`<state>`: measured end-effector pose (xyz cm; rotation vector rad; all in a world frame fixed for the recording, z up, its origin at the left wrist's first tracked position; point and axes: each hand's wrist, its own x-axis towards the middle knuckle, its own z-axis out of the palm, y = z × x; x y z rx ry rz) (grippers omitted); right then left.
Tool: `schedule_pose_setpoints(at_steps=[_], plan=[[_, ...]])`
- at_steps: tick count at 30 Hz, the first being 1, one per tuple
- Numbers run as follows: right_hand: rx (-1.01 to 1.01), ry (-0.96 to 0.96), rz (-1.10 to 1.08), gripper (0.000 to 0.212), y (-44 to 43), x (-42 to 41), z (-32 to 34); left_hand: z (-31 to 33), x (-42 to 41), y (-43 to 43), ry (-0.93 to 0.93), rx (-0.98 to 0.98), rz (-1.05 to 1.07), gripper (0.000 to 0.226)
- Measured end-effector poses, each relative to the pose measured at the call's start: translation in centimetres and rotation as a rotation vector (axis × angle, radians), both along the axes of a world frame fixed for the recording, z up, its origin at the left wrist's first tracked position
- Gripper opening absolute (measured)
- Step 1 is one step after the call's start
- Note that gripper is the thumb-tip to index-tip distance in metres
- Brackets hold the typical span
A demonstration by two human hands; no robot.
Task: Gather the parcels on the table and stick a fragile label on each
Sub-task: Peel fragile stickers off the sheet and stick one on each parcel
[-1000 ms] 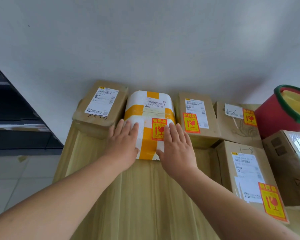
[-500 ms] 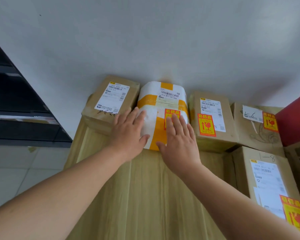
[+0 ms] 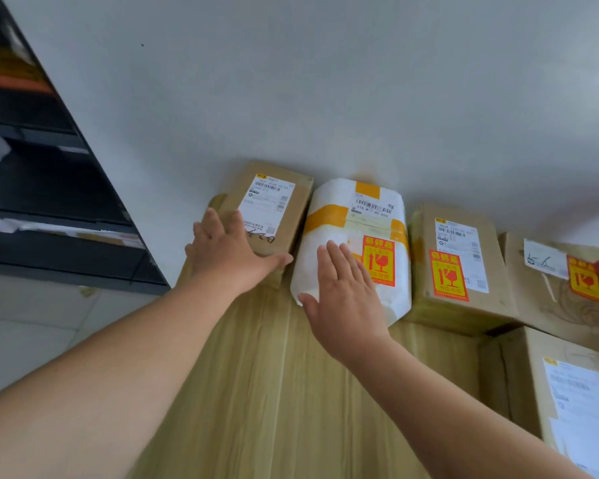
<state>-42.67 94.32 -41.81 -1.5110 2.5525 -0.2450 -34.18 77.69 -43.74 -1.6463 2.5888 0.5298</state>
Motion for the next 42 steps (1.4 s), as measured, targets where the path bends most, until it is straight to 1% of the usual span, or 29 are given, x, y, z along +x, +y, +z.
schedule_pose_setpoints(at_steps=[4,7,10,13,16,19,20,22,23,24,27,30,35,38,42], plan=[[-0.002,-0.021,-0.008,0.072,0.3,0.5,0.4,0.3,0.2,0.8,0.054,-0.014,0.051,0.125],[-0.028,-0.058,0.008,0.07,0.9,1.5,0.8,0.6,1.6,2.2,0.021,-0.012,0.077,0.123],[-0.083,-0.142,0.028,0.067,1.6,3.6,1.6,0.9,4.0,4.2,-0.022,0.0,0.08,0.121],[-0.068,-0.267,-0.008,0.068,2.3,6.0,1.8,1.2,6.9,7.1,-0.027,0.014,0.081,0.12],[0.0,-0.458,-0.115,0.072,3.7,8.5,1.7,1.3,10.1,10.0,-0.022,0.048,0.104,0.118],[0.063,-0.821,-0.28,0.081,5.5,10.9,1.0,1.6,13.3,12.3,-0.005,0.084,0.11,0.113],[0.06,-0.921,-0.313,0.077,6.2,11.7,1.0,1.9,14.2,13.0,0.005,0.099,0.096,0.11],[0.054,-1.003,-0.323,0.053,7.6,13.2,0.9,2.2,15.7,14.6,0.046,0.138,0.07,0.102],[0.049,-1.011,-0.321,0.043,8.3,13.8,1.0,2.5,16.3,15.4,0.077,0.156,0.064,0.096],[0.048,-1.01,-0.32,0.039,9.1,14.4,1.1,2.6,17.0,16.2,0.111,0.172,0.061,0.09],[0.081,-0.938,-0.329,0.037,12.3,15.9,1.5,3.1,19.4,18.4,0.191,0.196,0.02,0.076],[0.114,-0.775,-0.342,0.029,16.1,17.1,1.4,3.5,21.5,20.7,0.213,0.223,-0.071,0.079],[0.09,-0.54,-0.411,0.021,22.4,19.0,1.7,3.8,23.2,25.2,0.213,0.239,-0.236,0.085],[0.053,-0.452,-0.474,0.016,25.8,20.4,1.5,3.6,23.8,27.9,0.223,0.254,-0.305,0.082],[0.043,-0.39,-0.495,0.02,29.3,21.4,0.6,2.7,24.3,30.6,0.195,0.258,-0.353,0.08]])
